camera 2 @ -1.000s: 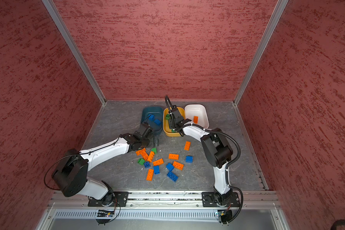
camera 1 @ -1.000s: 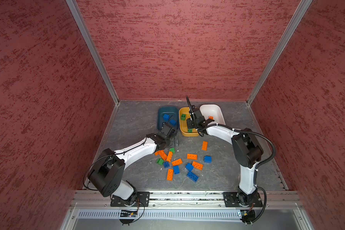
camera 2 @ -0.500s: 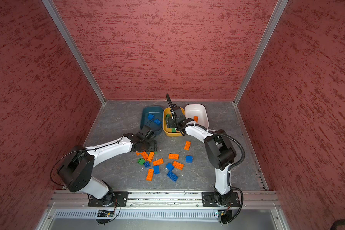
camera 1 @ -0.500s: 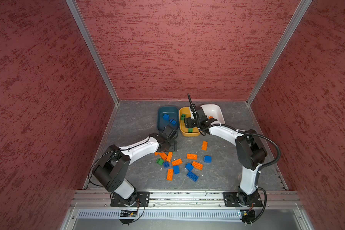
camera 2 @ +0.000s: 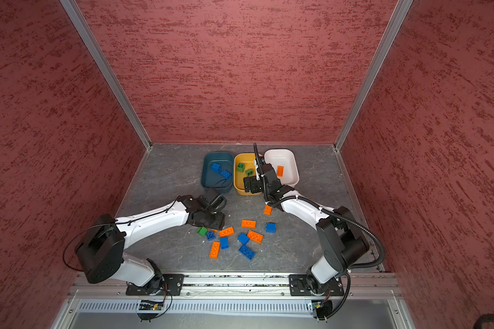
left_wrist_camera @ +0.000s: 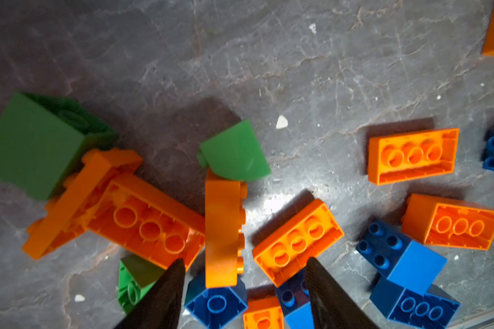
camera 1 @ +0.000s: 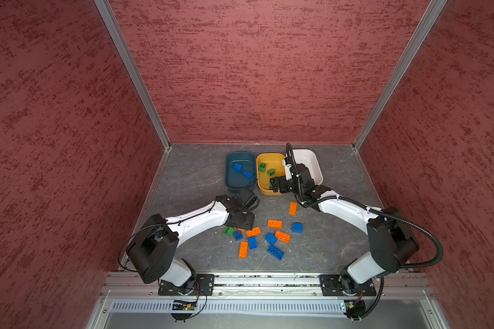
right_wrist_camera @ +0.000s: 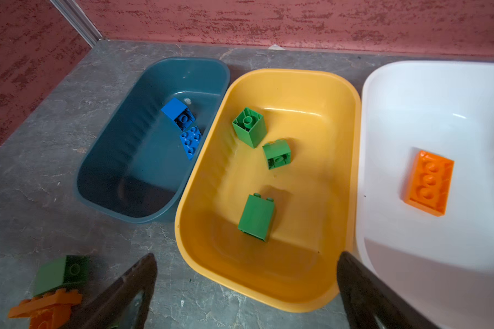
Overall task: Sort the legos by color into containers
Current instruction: 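Grasp a blue brick with the left gripper while the right lowers toward orange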
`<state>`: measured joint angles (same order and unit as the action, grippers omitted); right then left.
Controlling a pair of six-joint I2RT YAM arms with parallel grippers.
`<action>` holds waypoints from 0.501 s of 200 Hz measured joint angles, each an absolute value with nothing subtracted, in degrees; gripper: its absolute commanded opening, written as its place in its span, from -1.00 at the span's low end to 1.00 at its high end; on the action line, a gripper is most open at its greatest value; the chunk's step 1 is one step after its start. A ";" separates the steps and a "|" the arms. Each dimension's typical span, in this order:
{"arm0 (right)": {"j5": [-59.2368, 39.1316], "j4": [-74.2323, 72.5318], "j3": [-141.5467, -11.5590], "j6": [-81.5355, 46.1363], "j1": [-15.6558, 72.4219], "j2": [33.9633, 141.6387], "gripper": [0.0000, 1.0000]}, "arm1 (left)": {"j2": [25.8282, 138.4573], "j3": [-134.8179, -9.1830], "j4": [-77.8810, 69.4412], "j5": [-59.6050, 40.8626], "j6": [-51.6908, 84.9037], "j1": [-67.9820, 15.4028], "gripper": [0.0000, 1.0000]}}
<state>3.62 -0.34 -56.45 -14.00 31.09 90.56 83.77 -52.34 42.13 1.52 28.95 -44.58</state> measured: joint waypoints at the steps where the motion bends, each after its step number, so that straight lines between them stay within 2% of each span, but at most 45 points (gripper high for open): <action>1: 3.66 -0.36 -56.38 -14.04 31.09 90.56 0.98 | 83.64 -52.25 42.19 1.54 29.06 -44.64 0.34; 35: 4.29 -1.19 -56.29 -15.00 31.09 90.61 0.98 | 79.09 -46.04 42.59 1.72 37.45 -46.24 0.30; 100: 4.34 -1.32 -56.51 -15.09 31.09 91.20 0.98 | 83.40 -44.69 41.41 1.54 41.91 -47.55 0.07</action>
<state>4.34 -1.32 -56.51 -15.09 31.09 91.20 83.40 -44.69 41.41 1.54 41.91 -47.55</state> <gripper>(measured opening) 0.989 0.549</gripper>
